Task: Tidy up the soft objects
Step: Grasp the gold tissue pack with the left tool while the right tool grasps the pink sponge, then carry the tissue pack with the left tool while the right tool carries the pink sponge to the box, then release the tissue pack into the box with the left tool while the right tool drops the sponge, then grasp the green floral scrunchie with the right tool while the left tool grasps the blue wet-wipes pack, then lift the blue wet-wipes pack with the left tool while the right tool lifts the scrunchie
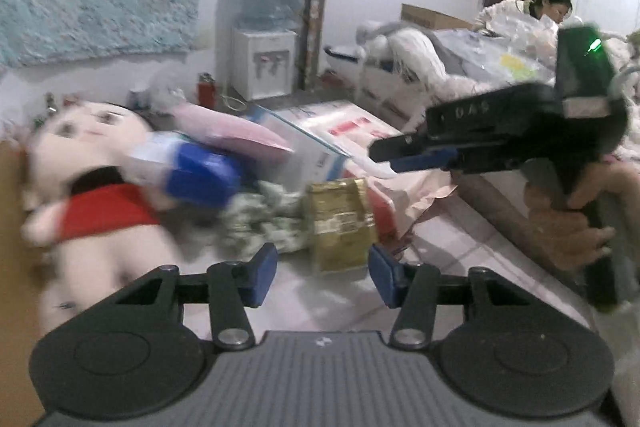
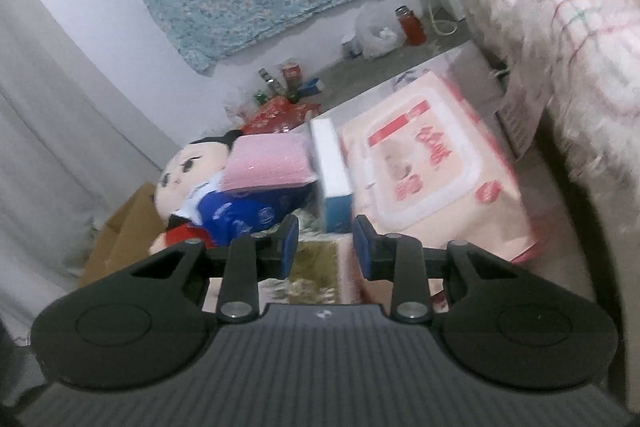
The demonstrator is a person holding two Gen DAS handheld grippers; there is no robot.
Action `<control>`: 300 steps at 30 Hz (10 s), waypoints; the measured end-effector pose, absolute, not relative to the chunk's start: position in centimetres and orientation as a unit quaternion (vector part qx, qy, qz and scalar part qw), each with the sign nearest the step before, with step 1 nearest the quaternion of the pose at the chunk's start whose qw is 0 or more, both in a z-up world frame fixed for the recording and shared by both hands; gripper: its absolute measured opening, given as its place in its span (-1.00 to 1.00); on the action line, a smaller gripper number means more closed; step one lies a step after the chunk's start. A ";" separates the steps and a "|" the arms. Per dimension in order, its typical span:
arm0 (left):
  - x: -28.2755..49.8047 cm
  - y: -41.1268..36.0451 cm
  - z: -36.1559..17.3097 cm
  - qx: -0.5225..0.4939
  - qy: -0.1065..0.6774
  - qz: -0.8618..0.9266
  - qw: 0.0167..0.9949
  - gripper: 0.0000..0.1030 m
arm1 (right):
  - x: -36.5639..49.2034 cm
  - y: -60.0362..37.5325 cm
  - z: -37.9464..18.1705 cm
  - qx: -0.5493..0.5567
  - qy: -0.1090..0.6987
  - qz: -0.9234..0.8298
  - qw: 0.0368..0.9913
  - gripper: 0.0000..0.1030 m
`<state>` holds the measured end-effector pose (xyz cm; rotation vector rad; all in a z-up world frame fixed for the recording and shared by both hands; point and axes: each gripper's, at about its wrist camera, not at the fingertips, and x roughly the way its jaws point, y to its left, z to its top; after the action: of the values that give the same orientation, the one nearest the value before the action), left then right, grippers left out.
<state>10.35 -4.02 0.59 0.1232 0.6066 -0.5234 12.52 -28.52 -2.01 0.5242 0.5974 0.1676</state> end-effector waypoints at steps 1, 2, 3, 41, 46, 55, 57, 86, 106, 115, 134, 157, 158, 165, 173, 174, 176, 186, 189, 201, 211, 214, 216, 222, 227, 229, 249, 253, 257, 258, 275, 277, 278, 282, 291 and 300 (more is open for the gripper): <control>11.3 -4.9 -0.2 0.058 0.298 -0.256 0.918 0.13 | 12.4 -28.5 -1.9 0.249 0.289 0.078 0.921 -0.41; 12.1 -5.6 -0.9 0.059 0.303 -0.250 0.918 0.23 | 12.7 -28.5 -1.7 0.245 0.289 0.075 0.923 -0.41; 12.8 -6.2 -1.5 0.060 0.306 -0.245 0.918 0.23 | 13.0 -28.7 -1.7 0.242 0.288 0.070 0.924 -0.40; 9.1 1.9 -2.2 0.016 0.300 -0.230 0.926 0.08 | 22.6 -12.6 -0.8 -0.310 0.268 0.140 0.901 0.02; 9.0 2.3 -2.0 0.013 0.300 -0.241 0.923 0.08 | 23.7 -11.0 -2.1 -0.385 0.274 0.158 0.867 -0.46; 8.5 3.0 -1.2 0.016 0.283 -0.235 0.930 0.08 | 21.0 -11.7 -0.9 -0.314 0.185 0.072 0.929 -0.51; 8.2 3.1 -0.8 0.019 0.277 -0.236 0.931 0.08 | 19.6 -12.2 -0.1 -0.281 0.178 0.054 0.942 -0.51; 12.2 30.1 0.8 0.068 0.477 0.002 0.876 0.08 | 18.0 17.2 10.2 -0.274 0.251 0.259 0.891 -0.49; 10.5 33.0 0.9 0.012 0.409 0.008 0.913 0.45 | 24.6 32.1 -5.4 -0.534 0.396 0.190 0.723 -0.44; 10.5 34.1 1.0 -0.027 0.380 -0.030 0.924 0.58 | 24.0 32.6 -2.9 -0.452 0.459 0.280 0.712 0.10; 9.9 35.8 1.3 -0.078 0.349 -0.020 0.934 0.55 | 28.5 33.1 -6.0 -0.396 0.417 0.180 0.798 -0.47; 3.4 28.9 9.0 -0.022 0.308 -0.047 0.950 0.55 | 13.6 7.3 16.1 -0.149 0.283 0.238 0.917 -0.25; 2.8 27.8 9.6 -0.017 0.305 -0.056 0.950 0.55 | 12.7 5.5 16.6 -0.143 0.282 0.230 0.920 -0.22; 0.8 17.7 11.6 0.023 0.284 -0.137 0.949 0.55 | 8.5 -7.4 15.7 -0.076 0.258 0.138 0.953 -0.18; 4.4 7.8 7.2 0.017 0.273 -0.180 0.945 0.56 | 6.2 -17.3 5.0 0.082 0.211 0.111 0.968 -0.16; 5.3 7.0 6.7 0.012 0.278 -0.185 0.942 0.56 | 6.5 -17.7 3.8 0.081 0.223 0.121 0.964 -0.16; 7.2 5.3 5.7 0.018 0.283 -0.190 0.940 0.56 | 7.0 -17.9 1.9 0.044 0.251 0.125 0.959 -0.16; 13.5 1.4 2.0 0.015 0.327 -0.203 0.923 0.43 | 10.4 -15.6 -2.8 0.000 0.353 0.127 0.927 -0.06; 15.1 0.9 0.1 -0.005 0.349 -0.199 0.916 0.13 | 10.6 -15.2 -3.0 -0.001 0.352 0.123 0.928 -0.06; 19.2 0.3 -4.3 -0.072 0.371 -0.151 0.914 -0.48 | 9.7 -18.0 -1.1 0.038 0.314 0.107 0.943 -0.01; 15.5 0.9 -4.6 -0.030 0.398 -0.161 0.903 -0.79 | 9.7 -16.9 -1.8 0.023 0.335 0.140 0.931 -0.01; 13.3 1.9 -4.5 -0.021 0.407 -0.178 0.895 -0.49 | 9.5 -16.2 -2.1 0.013 0.343 0.142 0.928 -0.01; 11.9 2.4 -4.2 -0.006 0.401 -0.169 0.900 -0.09 | 9.5 -16.1 -2.4 0.017 0.354 0.147 0.923 -0.01; 8.0 3.7 -0.8 0.047 0.353 -0.144 0.923 0.09 | 9.0 -16.2 -2.3 0.040 0.356 0.193 0.914 -0.01; 7.1 4.7 1.8 0.046 0.331 -0.141 0.932 0.09 | 8.9 -15.1 -2.6 0.035 0.361 0.218 0.906 -0.01; 6.9 4.9 2.5 0.047 0.321 -0.140 0.936 0.09 | 9.0 -14.2 -3.1 0.013 0.371 0.221 0.902 -0.01; 19.1 -5.0 4.7 0.265 0.267 -0.149 0.914 0.79 | 9.5 -12.8 -5.9 0.052 0.376 0.143 0.914 -0.75; 24.3 -7.5 2.8 0.288 0.368 -0.169 0.868 0.79 | 9.6 -13.7 -5.8 0.069 0.381 0.137 0.912 -0.75; 26.6 -9.0 0.6 0.337 0.408 -0.142 0.836 0.77 | 9.6 -14.1 -5.6 0.072 0.383 0.140 0.910 -0.73; 27.1 -9.2 0.1 0.345 0.417 -0.137 0.830 0.67 | 9.6 -14.0 -5.7 0.070 0.382 0.140 0.911 -0.73; 25.0 -9.6 0.6 0.357 0.440 -0.123 0.815 -0.07 | 9.9 -14.2 -5.9 0.076 0.382 0.153 0.908 -0.73; 23.8 -9.6 0.8 0.355 0.439 -0.126 0.815 -0.10 | 9.7 -14.3 -6.0 0.080 0.381 0.151 0.909 -0.73; 23.1 -9.5 0.9 0.355 0.440 -0.131 0.814 -0.11 | 9.5 -14.4 -6.0 0.080 0.380 0.150 0.909 -0.73; 19.9 -8.7 0.6 0.338 0.451 -0.161 0.810 -0.12 | 7.9 -14.9 -6.2 0.090 0.374 0.146 0.911 -0.73; 15.2 -5.2 -0.6 0.294 0.450 -0.158 0.828 -0.11 | 1.5 -17.3 -6.9 0.105 0.351 0.116 0.923 -0.72; 10.4 -1.0 -0.9 0.223 0.458 -0.165 0.845 0.02 | -0.4 -18.6 -7.4 0.131 0.338 0.109 0.926 -0.71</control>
<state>10.39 -1.02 -0.87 0.4710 0.9663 -0.3487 -0.37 -18.61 -7.42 0.2678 0.6932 0.2242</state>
